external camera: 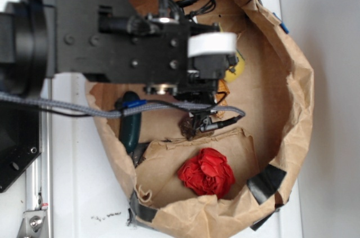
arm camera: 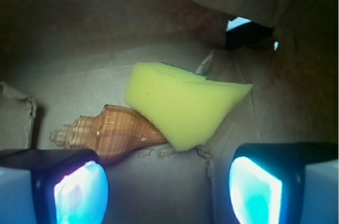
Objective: Grab the green sponge.
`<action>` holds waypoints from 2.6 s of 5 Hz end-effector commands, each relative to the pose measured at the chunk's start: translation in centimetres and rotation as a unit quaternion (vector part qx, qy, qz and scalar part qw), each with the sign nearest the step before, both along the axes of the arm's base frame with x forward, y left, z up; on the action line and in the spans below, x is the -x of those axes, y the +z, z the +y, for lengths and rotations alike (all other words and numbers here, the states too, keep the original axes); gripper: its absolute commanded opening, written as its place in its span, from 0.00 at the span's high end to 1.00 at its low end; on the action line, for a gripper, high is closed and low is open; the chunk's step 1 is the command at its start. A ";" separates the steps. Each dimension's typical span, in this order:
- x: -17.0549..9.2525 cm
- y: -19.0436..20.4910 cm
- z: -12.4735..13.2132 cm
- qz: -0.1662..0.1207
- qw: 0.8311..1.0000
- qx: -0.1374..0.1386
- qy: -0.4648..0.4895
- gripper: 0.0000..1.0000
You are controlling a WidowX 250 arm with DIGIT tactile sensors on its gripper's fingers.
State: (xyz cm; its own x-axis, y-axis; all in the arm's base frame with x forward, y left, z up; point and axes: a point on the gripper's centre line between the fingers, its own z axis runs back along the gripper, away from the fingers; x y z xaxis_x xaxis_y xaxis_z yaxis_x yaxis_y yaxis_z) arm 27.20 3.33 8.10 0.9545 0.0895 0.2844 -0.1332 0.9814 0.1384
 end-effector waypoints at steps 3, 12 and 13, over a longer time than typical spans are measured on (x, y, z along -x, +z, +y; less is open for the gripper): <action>0.3 2.5 2.1 -0.058 0.997 -0.035 -0.029 0.00; -2.2 -0.6 3.0 -0.039 0.956 -0.064 -0.283 0.00; -2.0 -1.0 3.0 -0.040 0.953 -0.056 -0.295 0.00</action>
State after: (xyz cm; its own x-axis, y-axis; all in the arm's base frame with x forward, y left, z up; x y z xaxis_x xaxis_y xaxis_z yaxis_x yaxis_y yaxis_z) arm 28.39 4.61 5.58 0.8034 -0.5025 0.3193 0.4466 0.8633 0.2349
